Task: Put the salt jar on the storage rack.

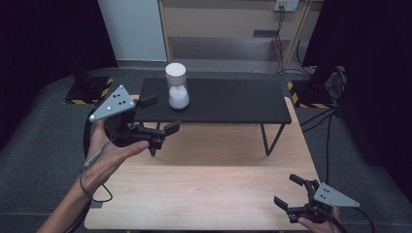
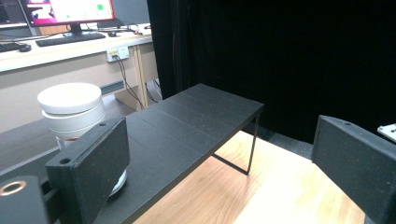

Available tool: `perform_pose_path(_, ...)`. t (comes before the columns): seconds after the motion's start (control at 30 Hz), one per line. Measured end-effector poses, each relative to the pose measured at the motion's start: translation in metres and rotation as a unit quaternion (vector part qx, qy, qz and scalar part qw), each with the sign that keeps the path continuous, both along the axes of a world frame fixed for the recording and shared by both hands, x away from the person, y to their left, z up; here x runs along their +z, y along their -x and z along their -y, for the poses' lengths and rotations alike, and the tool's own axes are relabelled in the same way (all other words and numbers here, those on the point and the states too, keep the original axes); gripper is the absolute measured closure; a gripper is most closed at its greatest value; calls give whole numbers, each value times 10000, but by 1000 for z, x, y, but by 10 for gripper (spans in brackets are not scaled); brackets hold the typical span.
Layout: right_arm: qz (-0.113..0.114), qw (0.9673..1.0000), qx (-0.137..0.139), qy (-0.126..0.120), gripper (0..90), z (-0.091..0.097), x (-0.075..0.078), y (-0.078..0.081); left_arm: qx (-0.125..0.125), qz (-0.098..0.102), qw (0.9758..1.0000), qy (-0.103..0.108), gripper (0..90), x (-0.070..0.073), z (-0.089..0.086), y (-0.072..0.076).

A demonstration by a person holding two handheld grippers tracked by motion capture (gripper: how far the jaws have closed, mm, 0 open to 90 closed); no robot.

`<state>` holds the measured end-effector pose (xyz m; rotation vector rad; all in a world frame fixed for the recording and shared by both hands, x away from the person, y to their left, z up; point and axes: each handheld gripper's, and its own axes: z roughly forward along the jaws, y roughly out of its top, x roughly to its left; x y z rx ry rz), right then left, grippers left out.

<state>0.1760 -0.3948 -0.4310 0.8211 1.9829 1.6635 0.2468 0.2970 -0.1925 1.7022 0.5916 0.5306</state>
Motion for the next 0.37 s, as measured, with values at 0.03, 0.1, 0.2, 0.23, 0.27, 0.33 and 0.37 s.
perform_pose_path(0.03, 1, 10000, 2, -5, 41, 0, 0, 0, -11, -7, 10000, 10, 33, 0, 1, 0)
perform_pose_path(0.1, -2, 10000, 7, 3, 41, 0, 0, 0, -28, -1, 10000, 19, 33, 0, 2, -1)
perform_pose_path(0.2, -3, 10000, 15, 2, 41, 0, 0, 0, -45, -3, 10000, -5, 33, 1, 3, -2)
perform_pose_path(0.23, -2, 10000, 15, 4, 41, 0, 0, 0, -32, 15, 10000, -14, 33, 1, 4, -1)
perform_pose_path(0.27, -4, 10000, 16, 4, 41, 0, 0, 0, -32, 14, 10000, -10, 33, 1, 4, -2)
perform_pose_path(0.33, -3, 10000, 18, 4, 41, 0, 0, 0, -36, 7, 10000, -10, 33, 0, 4, -2)
perform_pose_path(0.37, -4, 10000, 20, 5, 41, 0, 0, 0, -27, 14, 10000, -28, 33, 1, 4, -2)
